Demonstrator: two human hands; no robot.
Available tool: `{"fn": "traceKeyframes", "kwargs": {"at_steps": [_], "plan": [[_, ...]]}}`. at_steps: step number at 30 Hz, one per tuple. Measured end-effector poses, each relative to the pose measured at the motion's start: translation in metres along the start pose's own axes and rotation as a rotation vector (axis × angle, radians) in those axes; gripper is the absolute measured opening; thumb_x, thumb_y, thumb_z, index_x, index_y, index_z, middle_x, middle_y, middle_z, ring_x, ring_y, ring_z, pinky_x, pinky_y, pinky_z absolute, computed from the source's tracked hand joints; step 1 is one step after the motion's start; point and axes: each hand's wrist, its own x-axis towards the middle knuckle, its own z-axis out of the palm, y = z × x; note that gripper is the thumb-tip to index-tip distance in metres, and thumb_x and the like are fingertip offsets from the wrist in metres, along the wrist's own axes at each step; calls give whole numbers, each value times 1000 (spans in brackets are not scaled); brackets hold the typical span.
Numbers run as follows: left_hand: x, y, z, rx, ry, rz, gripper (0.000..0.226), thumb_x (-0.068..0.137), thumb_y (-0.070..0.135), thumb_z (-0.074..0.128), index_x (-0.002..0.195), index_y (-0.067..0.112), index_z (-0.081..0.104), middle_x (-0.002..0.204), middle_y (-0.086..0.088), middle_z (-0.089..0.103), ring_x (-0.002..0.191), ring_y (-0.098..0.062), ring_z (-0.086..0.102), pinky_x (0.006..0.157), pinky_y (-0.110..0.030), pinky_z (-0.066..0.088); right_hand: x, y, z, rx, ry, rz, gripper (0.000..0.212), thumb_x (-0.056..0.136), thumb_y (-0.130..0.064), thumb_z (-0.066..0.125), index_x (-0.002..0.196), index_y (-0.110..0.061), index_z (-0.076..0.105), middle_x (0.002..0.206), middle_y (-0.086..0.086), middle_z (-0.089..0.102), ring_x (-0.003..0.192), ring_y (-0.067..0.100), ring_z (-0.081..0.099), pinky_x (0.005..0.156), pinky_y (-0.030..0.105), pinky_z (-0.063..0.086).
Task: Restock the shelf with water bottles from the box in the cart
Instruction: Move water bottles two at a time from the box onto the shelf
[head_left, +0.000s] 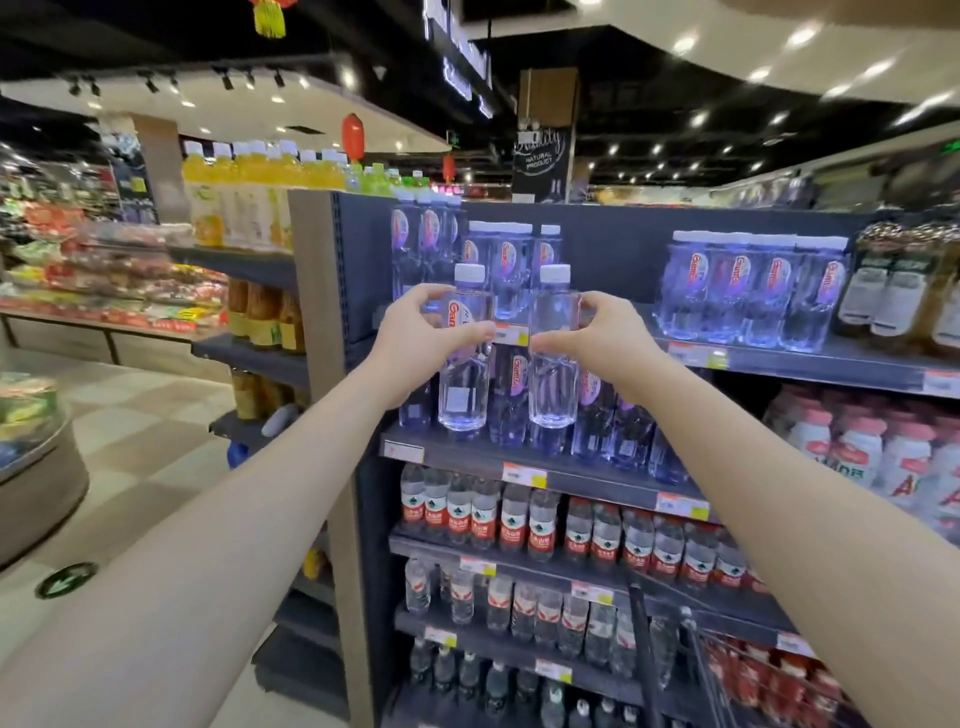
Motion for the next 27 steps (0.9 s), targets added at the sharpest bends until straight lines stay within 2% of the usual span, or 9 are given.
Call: {"fn": "traceKeyframes", "kwargs": {"at_steps": [2, 3, 6, 9, 12, 16, 18, 22, 27], "plan": [[24, -7, -2, 11, -21, 17, 78, 68, 49, 95, 135, 34, 56, 107, -2, 72, 96, -25, 75, 77, -36, 59, 23, 0, 9, -18, 23, -7, 93, 58, -53, 93, 137, -17, 58, 125, 0, 67, 104, 21, 67, 84, 36, 56], [36, -10, -2, 17, -26, 25, 75, 71, 47, 94, 135, 33, 57, 104, 0, 70, 95, -22, 74, 78, -34, 58, 34, 0, 13, -17, 34, -9, 91, 57, -55, 92, 133, -16, 59, 119, -2, 67, 100, 20, 66, 80, 34, 56], [73, -21, -4, 8, -38, 44, 75, 68, 51, 94, 133, 37, 58, 109, 2, 67, 100, -20, 70, 94, -43, 58, 66, 0, 23, -7, 54, -22, 78, 64, -50, 92, 125, -13, 61, 102, -8, 60, 87, 18, 57, 70, 31, 49], [102, -31, -4, -20, -58, 37, 78, 68, 49, 95, 135, 35, 58, 111, 4, 63, 109, -14, 65, 101, -48, 55, 91, 0, 32, -13, 78, -18, 77, 64, -51, 91, 127, -16, 64, 111, -2, 69, 92, 18, 65, 81, 37, 56], [124, -36, -1, -41, -86, 51, 79, 69, 48, 95, 137, 33, 57, 109, 6, 63, 107, -11, 65, 102, -49, 55, 111, 1, 40, -20, 86, 12, 95, 51, -62, 88, 131, -17, 61, 119, 1, 69, 104, 21, 68, 95, 46, 57], [162, -41, 4, -43, -135, 60, 80, 69, 50, 93, 139, 33, 56, 113, 5, 63, 108, -14, 65, 96, -40, 54, 138, 3, 46, -26, 112, 35, 65, 68, -42, 91, 116, -8, 65, 114, 18, 71, 103, 34, 70, 92, 51, 58], [180, -44, 7, -51, -157, 72, 83, 67, 53, 94, 138, 34, 56, 119, 3, 62, 109, -15, 65, 96, -43, 57, 150, 2, 50, -36, 127, 30, 67, 65, -41, 92, 114, -5, 64, 114, 20, 71, 104, 36, 70, 91, 52, 58], [215, -51, 12, -65, -217, 98, 75, 71, 50, 93, 134, 37, 54, 113, 8, 58, 101, -6, 62, 90, -37, 54, 174, 7, 53, -54, 158, 25, 66, 58, -46, 93, 110, -16, 65, 109, 11, 73, 100, 30, 71, 92, 50, 58], [254, -64, 28, -76, -266, 121, 71, 69, 48, 94, 127, 42, 55, 114, 4, 60, 97, -9, 66, 94, -38, 55, 202, 12, 57, -62, 209, 8, 81, 49, -59, 89, 117, -22, 64, 108, -3, 70, 100, 17, 69, 91, 41, 58]]}}
